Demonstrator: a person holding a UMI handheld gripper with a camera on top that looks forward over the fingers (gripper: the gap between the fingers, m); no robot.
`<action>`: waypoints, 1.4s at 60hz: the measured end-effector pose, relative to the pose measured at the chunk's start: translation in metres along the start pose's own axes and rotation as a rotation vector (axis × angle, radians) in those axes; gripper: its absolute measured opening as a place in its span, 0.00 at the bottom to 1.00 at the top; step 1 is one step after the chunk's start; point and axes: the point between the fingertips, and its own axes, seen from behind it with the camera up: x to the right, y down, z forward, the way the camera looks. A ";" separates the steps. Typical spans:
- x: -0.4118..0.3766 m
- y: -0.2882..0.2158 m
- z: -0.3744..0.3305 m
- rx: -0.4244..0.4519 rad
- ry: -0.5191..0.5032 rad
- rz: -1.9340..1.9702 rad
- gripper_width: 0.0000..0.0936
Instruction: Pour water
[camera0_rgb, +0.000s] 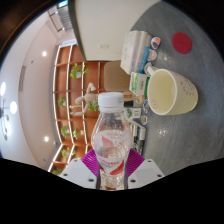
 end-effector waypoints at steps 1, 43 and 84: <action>0.001 -0.005 0.003 0.005 -0.006 0.031 0.36; 0.007 -0.040 -0.003 -0.028 0.112 -0.072 0.36; 0.023 -0.316 -0.077 0.375 0.652 -1.427 0.38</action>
